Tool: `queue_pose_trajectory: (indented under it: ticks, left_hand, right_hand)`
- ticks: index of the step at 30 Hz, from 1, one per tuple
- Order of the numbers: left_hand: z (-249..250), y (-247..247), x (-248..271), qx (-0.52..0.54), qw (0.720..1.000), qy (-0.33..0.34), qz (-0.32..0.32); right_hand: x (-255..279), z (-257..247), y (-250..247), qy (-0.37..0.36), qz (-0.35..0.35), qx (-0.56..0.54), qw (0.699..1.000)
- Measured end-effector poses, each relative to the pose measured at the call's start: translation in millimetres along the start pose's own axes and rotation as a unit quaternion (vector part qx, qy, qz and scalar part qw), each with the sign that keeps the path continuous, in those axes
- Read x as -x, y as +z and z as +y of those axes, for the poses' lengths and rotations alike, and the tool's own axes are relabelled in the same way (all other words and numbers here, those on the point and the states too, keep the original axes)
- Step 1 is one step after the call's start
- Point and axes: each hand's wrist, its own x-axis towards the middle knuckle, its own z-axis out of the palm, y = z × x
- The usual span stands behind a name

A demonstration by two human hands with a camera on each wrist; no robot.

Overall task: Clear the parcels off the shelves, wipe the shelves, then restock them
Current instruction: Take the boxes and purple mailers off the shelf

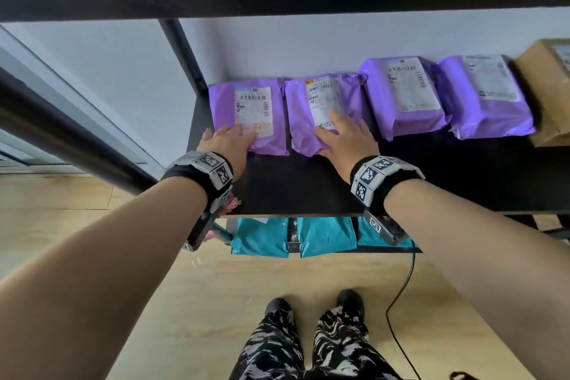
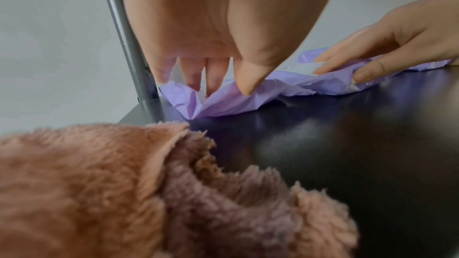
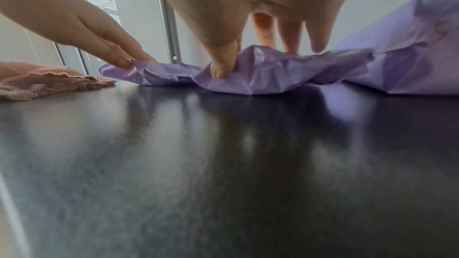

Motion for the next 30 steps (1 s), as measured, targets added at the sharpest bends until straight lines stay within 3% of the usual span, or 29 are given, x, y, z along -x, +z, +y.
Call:
queue_pose_trajectory:
  ticks: [20, 26, 30]
  left_hand:
    - [24.8, 4.5, -1.8, 0.096, 0.995, -0.02, 0.011]
    - [29.9, 1.7, -0.7, 0.096, 0.993, -0.049, 0.037]
    - [38.7, 2.0, -1.3, 0.101, 0.991, -0.087, 0.02]
  right_hand:
    - [-6.7, -6.2, -6.0, 0.023, -0.061, -0.065, 0.996]
    - [-10.9, -4.1, -1.1, 0.029, -0.029, -0.042, 0.998]
    - [-10.4, -8.0, 5.8, 0.04, -0.024, -0.055, 0.997]
